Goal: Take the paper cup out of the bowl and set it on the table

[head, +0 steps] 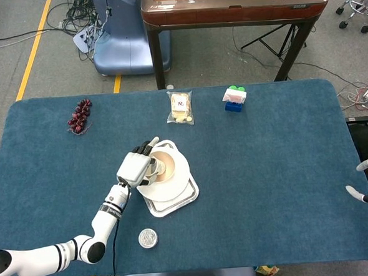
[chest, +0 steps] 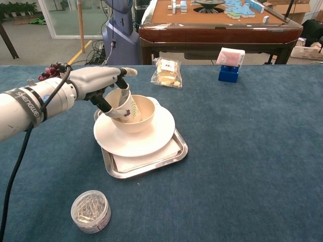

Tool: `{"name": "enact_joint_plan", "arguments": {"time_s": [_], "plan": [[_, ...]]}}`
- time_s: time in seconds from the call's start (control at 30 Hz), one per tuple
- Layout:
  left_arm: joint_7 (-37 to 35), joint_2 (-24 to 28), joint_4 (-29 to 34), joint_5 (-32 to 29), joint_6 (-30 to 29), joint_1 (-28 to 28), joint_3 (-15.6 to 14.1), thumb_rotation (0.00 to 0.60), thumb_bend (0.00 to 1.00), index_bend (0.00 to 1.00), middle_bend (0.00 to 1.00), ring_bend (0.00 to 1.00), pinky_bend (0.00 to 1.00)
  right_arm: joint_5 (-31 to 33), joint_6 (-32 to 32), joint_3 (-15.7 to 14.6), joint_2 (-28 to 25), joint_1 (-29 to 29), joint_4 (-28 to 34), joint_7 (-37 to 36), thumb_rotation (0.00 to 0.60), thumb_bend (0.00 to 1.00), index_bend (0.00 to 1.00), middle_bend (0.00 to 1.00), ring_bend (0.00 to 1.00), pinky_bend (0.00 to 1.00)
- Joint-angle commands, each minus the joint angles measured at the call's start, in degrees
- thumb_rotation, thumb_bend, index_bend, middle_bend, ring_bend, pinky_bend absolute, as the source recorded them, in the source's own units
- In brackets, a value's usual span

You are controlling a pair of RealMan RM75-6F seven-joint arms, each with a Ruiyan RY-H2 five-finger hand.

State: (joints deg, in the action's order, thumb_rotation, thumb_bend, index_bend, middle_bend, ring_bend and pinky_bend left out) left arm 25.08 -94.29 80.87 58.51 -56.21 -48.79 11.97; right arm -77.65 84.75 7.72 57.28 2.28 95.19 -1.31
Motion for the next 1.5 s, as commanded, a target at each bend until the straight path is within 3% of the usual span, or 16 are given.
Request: {"name": "enact_joint_plan", "arguments": {"time_s": [0.03, 0.5, 0.87, 1.1, 1.5], "plan": [[1.14, 0.92, 1.34, 0.25, -0.80, 0.03, 0.05, 0.600, 0.31, 0.64, 0.00, 0.00, 0.16, 0.01, -0.04, 0.00, -0.01, 0.02, -0.01, -0.01, 0.600, 0.01, 0.48, 0.43, 0.31, 0.45], [10.09, 7.49, 10.82, -2.34, -5.12, 0.01, 1.05, 0.600, 0.31, 0.64, 0.00, 0.00, 0.16, 0.02, -0.31, -0.09, 0.40, 0.21, -0.20, 0.60, 0.600, 0.01, 0.48, 0.43, 0.31, 0.45], [17.01, 13.53, 15.70, -6.26, -8.11, 0.99, -0.17, 0.600, 0.31, 0.64, 0.00, 0.00, 0.16, -0.05, -0.26, -0.17, 0.54, 0.22, -0.12, 1.14, 0.600, 0.01, 0.48, 0.43, 0.31, 0.45], [19.59, 16.57, 15.61, -10.90, -8.45, 1.86, -1.35, 0.600, 0.31, 0.64, 0.00, 0.00, 0.16, 0.06, -0.54, -0.22, 0.56, 0.31, -0.09, 1.23, 0.600, 0.01, 0.48, 0.43, 0.31, 0.45], [19.19, 18.17, 9.78, -15.91, -4.48, 3.38, -5.04, 0.600, 0.31, 0.64, 0.00, 0.00, 0.16, 0.11, -0.85, -0.30, 0.62, 0.42, -0.15, 1.28, 0.600, 0.01, 0.48, 0.43, 0.31, 0.45]]}}
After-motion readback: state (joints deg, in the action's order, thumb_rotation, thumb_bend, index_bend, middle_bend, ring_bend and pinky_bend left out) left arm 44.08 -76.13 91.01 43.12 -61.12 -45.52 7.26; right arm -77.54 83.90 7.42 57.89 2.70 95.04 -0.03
